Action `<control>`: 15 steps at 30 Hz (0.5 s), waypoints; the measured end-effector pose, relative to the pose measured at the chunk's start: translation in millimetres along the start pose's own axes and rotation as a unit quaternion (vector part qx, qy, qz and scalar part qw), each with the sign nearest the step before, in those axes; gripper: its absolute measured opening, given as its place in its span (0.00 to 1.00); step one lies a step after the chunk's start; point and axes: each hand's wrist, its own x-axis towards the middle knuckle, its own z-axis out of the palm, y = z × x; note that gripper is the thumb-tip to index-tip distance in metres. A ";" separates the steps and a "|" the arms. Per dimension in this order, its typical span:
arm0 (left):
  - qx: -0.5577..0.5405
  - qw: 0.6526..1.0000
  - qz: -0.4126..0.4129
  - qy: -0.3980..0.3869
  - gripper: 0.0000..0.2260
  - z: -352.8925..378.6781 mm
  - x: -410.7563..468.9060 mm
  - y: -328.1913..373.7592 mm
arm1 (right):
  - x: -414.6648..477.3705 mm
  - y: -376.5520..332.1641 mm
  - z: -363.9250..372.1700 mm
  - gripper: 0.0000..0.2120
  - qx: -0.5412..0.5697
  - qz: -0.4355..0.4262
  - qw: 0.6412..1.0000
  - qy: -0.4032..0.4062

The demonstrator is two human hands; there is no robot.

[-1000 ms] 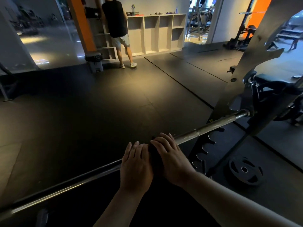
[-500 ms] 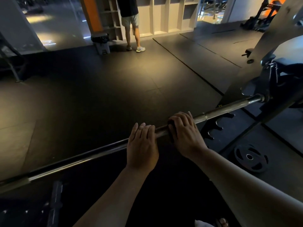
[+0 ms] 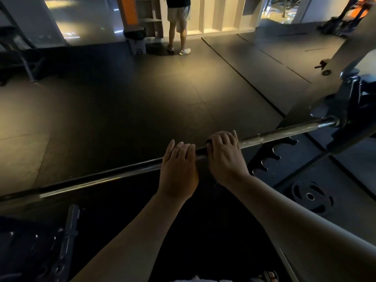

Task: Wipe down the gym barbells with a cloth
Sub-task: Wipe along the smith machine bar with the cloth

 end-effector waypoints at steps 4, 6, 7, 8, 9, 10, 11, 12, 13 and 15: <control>-0.012 1.000 0.001 0.015 0.19 2.4 -1.0 -0.8 | -19.5 12.0 4.0 0.34 -0.026 -0.126 0.992 -0.002; -0.008 1.000 0.007 0.014 0.20 1.9 -1.2 -1.1 | -10.7 20.6 -2.5 0.23 -0.039 -0.130 0.991 0.013; -0.004 1.000 0.012 0.009 0.20 1.8 -1.1 -1.8 | -5.5 18.1 -5.6 0.20 -0.038 -0.098 0.994 0.011; 0.001 1.000 0.016 0.004 0.21 1.7 -0.9 -2.2 | -1.7 12.0 -5.7 0.21 -0.024 -0.059 0.998 -0.001; 0.004 1.000 0.017 0.001 0.22 1.5 -0.5 -2.4 | 0.4 3.7 -3.6 0.22 -0.007 -0.024 1.000 -0.002; 0.005 1.000 0.016 -0.001 0.22 1.3 0.0 -2.4 | -0.2 -3.8 0.6 0.22 0.011 -0.006 1.000 0.001; 0.003 1.000 0.014 -0.001 0.22 1.4 0.4 -2.3 | -4.8 -8.4 7.2 0.21 0.017 -0.013 1.000 0.003; -0.002 1.000 0.012 0.001 0.21 1.5 0.3 -2.1 | -11.9 -9.1 13.4 0.23 0.012 -0.044 0.999 0.006; -0.007 1.000 0.009 0.003 0.19 1.8 0.1 -2.5 | -18.0 -5.4 15.0 0.29 0.006 -0.079 0.997 0.002; -0.010 1.000 0.008 0.009 0.18 2.4 -0.7 -3.6 | -16.4 15.6 6.6 0.28 0.001 -0.137 0.991 -0.001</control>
